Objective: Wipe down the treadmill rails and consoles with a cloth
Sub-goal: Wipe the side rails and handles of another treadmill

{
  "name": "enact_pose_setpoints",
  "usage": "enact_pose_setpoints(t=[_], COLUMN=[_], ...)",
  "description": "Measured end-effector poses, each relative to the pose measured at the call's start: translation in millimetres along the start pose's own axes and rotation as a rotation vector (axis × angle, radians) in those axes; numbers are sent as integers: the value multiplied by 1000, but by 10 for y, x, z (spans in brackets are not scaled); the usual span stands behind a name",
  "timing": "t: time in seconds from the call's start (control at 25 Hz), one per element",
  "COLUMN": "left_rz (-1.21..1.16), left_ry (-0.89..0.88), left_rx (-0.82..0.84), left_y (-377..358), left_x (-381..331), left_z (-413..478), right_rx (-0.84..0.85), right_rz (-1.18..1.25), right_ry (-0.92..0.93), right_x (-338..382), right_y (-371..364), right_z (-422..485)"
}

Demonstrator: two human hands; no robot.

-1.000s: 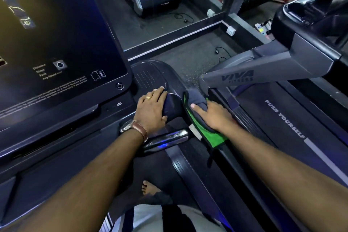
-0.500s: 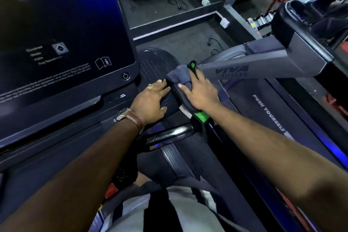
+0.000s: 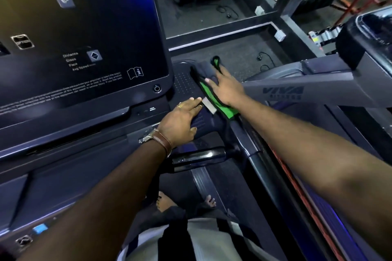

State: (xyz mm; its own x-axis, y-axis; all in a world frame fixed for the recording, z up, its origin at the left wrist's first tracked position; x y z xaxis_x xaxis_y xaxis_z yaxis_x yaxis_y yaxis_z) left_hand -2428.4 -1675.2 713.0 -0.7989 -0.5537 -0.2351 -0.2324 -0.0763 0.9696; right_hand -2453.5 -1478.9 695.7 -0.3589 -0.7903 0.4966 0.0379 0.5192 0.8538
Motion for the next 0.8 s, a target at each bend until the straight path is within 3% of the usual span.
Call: enact_pose_setpoints(t=[0.08,0.24,0.32,0.44,0.52,0.64,0.68,0.8], left_rz=[19,67,69,83,105,135,141,129], left_ry=[39,72,139,199,198,193,198,217], left_rx=[-23,-26,-53,-82,-84,-73,-65,-54], left_y=[8,16,57,93,93,107,114,126], left_x=[-48,-63,7,21,-34,-68,-65,-37], left_z=[-18,-57,-126,-210,-227,-283,-332,-453], right_rx=[10,-17,12,19,10,3,16,28], right_rz=[-21,-184,-119,-85,-209,-318,-333,-336], right_ry=[-76,404,359,132,229,626,672,514], right_x=[153,45,-114,140,455,536,451,488], right_y=[-37,-64,-24,-29,-103,-234,-235,-131], right_z=[211,-176,-109,223,164,-365,-440,-134])
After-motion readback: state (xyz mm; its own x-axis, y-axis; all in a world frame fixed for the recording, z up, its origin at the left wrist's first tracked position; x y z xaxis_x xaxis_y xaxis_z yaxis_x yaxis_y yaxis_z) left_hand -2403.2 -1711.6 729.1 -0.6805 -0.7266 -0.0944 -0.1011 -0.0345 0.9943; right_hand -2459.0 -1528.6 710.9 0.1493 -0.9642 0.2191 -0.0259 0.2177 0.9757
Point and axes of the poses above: each hand's wrist, its own z-axis towards the middle knuckle, its own y-axis out of the back of the hand, x = y × z, the point moved 5 cm from there along z, towards the middle knuckle, and after that the axes turned 10 degrees about z, right-handed, at the moved point
